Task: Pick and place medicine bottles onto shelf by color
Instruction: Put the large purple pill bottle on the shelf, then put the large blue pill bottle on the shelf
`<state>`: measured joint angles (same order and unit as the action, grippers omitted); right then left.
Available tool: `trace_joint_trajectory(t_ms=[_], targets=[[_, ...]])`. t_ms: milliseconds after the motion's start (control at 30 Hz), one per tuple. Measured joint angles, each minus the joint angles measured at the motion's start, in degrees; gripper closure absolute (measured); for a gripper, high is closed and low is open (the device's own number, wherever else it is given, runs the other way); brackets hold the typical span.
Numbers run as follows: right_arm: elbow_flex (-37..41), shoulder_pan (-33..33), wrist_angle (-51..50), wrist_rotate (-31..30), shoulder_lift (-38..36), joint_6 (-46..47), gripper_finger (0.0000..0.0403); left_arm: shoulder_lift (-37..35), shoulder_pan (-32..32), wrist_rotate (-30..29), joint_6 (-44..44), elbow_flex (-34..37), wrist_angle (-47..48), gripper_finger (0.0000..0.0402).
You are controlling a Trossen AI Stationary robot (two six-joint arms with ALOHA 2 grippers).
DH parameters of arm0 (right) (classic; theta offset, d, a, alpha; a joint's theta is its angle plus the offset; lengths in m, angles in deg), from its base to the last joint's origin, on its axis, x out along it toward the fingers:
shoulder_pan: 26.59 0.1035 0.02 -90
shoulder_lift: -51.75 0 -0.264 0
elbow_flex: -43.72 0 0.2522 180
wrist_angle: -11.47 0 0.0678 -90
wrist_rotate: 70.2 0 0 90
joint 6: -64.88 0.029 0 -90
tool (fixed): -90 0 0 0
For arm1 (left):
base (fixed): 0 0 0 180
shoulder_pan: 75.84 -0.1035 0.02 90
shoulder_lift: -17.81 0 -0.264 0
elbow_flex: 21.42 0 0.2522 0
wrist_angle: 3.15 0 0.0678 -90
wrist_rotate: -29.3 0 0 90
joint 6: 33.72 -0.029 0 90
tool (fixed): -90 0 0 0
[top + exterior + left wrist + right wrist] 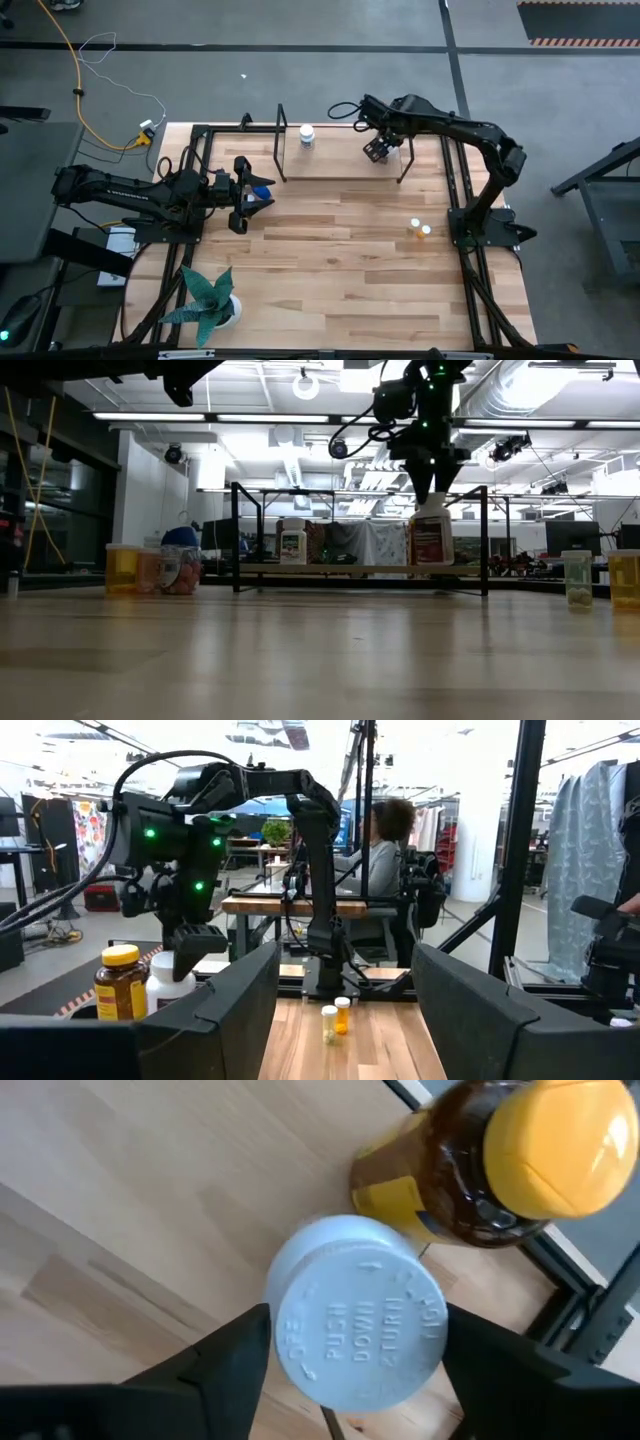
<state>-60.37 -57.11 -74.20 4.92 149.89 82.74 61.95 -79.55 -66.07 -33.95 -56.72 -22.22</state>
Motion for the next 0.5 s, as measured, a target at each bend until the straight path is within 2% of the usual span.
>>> trace_joint_trajectory(t_ms=[233, 500], targets=[[0.0, -0.3, 0.44, 0.11, -0.26, -2.99, 0.0114, 0.0, -0.02, 0.0, 0.0, 0.0, 0.02, 0.0185], [0.0, -0.35, 0.76, -1.43, -4.45, -4.21, 0.0113, -0.01, -0.02, 0.0, 0.0, 0.0, 0.0, 0.0185]])
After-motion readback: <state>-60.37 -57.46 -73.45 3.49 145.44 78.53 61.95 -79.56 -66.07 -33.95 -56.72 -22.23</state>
